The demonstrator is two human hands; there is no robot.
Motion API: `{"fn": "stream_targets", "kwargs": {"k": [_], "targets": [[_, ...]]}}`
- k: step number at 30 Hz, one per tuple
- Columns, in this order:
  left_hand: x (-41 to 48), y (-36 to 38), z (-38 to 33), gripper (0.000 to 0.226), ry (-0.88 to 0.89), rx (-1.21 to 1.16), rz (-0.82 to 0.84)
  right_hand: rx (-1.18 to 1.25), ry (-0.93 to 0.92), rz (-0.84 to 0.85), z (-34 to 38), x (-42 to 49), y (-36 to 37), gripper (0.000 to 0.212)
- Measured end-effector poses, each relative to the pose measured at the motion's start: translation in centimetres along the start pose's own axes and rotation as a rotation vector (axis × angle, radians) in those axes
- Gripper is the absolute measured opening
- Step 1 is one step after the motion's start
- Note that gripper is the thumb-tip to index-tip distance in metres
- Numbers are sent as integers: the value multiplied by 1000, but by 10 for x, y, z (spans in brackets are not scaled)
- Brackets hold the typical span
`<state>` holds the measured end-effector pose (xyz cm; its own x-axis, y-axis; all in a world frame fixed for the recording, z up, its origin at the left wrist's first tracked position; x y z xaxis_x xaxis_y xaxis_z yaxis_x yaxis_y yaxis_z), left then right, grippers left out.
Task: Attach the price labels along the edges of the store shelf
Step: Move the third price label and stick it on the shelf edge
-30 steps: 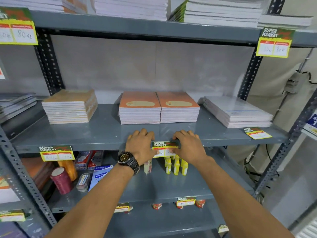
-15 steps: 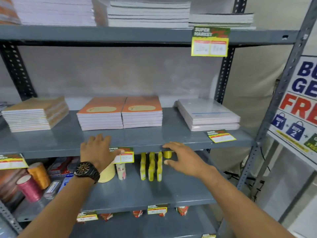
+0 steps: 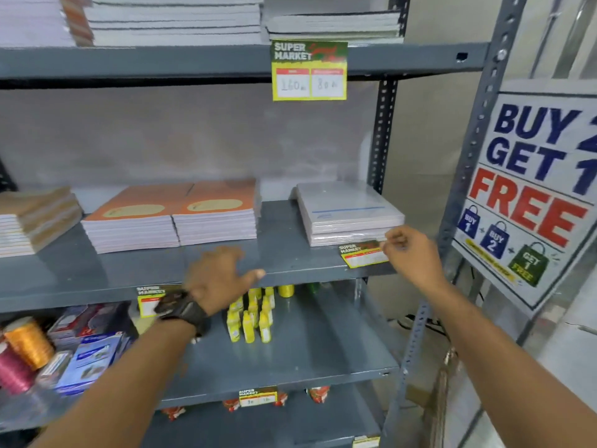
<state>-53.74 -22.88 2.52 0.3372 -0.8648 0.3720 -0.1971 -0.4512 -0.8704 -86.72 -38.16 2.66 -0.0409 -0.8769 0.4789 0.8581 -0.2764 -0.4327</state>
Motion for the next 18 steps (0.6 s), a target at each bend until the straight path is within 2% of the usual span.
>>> {"fn": "stream_targets", "kwargs": {"k": [3,6,10,15,18], "targets": [[18,45,-67,67,25,-157,149,-122,146,165,-27,26,7,21],[37,78,-116,66,62,24,186,-63,113,290,-36,36,24,23],[54,96,-152,58,33,64,155,26,105,293,-34,36,32,31],[65,102,-158,17,-128,-328,50,183,187,309,-38,40,31,44],[68,105,-159,15,-158,-604,66,293,201,338,-32,42,24,41]]}}
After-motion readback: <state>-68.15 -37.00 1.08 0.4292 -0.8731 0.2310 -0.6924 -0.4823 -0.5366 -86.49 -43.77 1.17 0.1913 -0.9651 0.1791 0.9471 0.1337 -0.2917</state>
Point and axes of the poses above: each hand's wrist, its own x-axis towards the middle knuckle, its own y-axis out of the palm, z = x × y, the point moved 4 cm from there along x, towards the middle knuckle, and after that the axes turned 6 degrees about -z, right-handed, at the moved point
